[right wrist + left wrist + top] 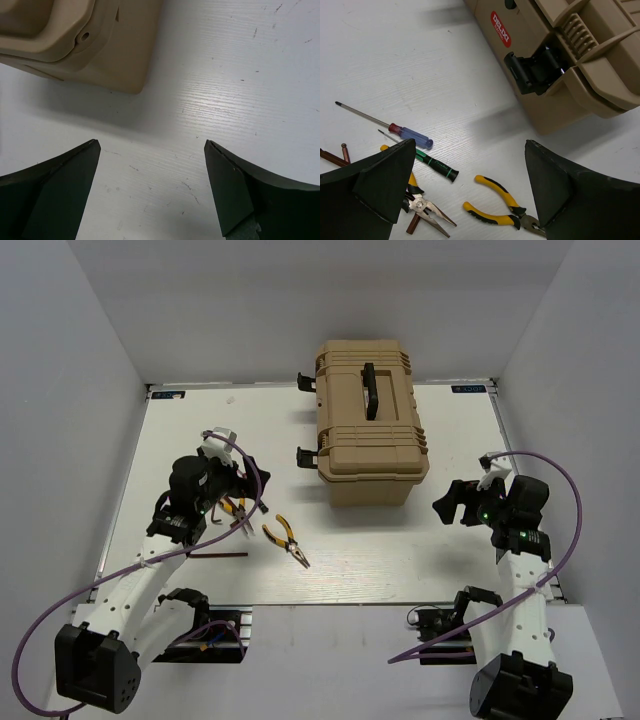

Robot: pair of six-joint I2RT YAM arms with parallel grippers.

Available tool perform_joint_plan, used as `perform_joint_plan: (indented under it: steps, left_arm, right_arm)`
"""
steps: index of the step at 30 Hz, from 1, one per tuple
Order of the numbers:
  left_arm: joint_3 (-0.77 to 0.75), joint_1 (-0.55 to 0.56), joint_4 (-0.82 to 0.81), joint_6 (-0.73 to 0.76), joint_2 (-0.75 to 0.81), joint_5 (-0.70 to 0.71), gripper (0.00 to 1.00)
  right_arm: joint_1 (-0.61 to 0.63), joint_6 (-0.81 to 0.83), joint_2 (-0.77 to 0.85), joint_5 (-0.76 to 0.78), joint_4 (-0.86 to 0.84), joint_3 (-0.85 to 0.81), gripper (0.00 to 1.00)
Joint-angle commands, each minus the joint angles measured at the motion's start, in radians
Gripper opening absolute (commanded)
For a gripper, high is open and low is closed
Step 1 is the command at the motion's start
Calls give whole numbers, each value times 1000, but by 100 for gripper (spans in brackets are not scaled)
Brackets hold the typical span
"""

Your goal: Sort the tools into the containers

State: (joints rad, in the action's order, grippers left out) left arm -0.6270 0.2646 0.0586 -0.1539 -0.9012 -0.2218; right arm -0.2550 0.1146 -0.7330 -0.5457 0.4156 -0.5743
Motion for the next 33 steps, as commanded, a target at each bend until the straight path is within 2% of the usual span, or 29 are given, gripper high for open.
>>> perform_joint_plan:
  steps: [1,6,11,14,15,16,17,18,19,20,21,22,23,24,25,26,28,29,30,31,32,33]
  left_arm:
    - [3,-4,-14,10,22,-16,100]
    - [3,-4,-14,10,22,-16,100]
    - [3,-4,-14,10,22,-16,100]
    - [3,-4,-5,-13,13,5,100]
    - [-6,-4,6,-13,13,6,100]
    - [-7,-4,6,-28,4,15,100]
    - [-7,-4,15,-42,4,15,100]
    - [-17,-4,15,-42,-5,15,100]
    - [-17,-4,15,-56,-17,6,95]
    - [-28,-4,15,-65,-18,6,91]
    - [-28,-4,24,-65,-30,-11,87]
    - [-40,-4,24,-65,-30,-34,82]
    - [-40,-4,24,-75,-41,-45,71]
    - [-40,-4,24,-75,-41,-57,63]
    - [-40,-4,24,-75,-50,-68,53]
    - [-51,-4,24,-75,-50,-77,39]
    - [-51,-4,15,-75,-50,-86,35]
    - [-51,-4,15,-75,-50,-87,41]
    - [-51,-4,15,-75,-50,-87,52]
    - [-51,-4,15,-75,-50,-87,65]
    - [-51,-4,15,-75,-50,-87,82]
    - [-51,-4,15,-75,-50,-87,86]
  right_arm:
    - [-3,13,-3,-3,-15,-22,90]
    - [-1,69,20,-54,12,-25,90]
    - [-4,357,43,-227,170,-56,90]
    - [-3,359,40,-215,225,-108,90]
    - [-3,343,41,-194,239,-142,86]
    - [-1,339,43,-188,267,-182,71]
    - [0,333,41,-181,282,-232,61]
    - [-3,301,43,-163,298,-258,45]
    - [-1,284,40,-163,298,-330,10]
    - [0,223,35,-175,284,-352,2]
    - [0,206,-4,-190,275,-375,0]
    - [5,179,-28,-207,259,-457,0]
    - [6,131,-60,-241,247,-491,3]
    - [11,79,-165,-272,243,-525,8]
    - [16,51,-201,-286,236,-591,12]
    - [29,1,-241,-287,215,-655,17]
    - [63,-103,-377,-258,160,-739,34]
    - [109,-107,-434,-235,128,-784,38]
    - [129,-146,-462,-211,115,-832,42]
    - [144,-217,-511,-154,76,-854,47]
    - [201,-239,-575,-131,62,-942,50]
    - [218,-254,-606,-123,60,-973,50]
